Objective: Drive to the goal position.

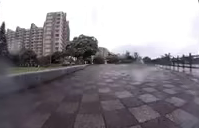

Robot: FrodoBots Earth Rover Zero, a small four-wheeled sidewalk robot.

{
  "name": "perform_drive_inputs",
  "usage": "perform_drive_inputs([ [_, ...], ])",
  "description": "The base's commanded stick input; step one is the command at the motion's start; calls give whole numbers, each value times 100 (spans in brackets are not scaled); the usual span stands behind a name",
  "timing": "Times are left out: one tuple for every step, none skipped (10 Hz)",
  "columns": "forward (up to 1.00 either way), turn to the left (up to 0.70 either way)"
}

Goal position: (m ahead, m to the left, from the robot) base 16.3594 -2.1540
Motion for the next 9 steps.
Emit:
perform_drive_inputs([
  [100, 0],
  [100, 0],
  [100, 0],
  [100, 0],
  [100, 0],
  [100, 0],
  [100, 0],
  [100, 0],
  [100, 0],
])
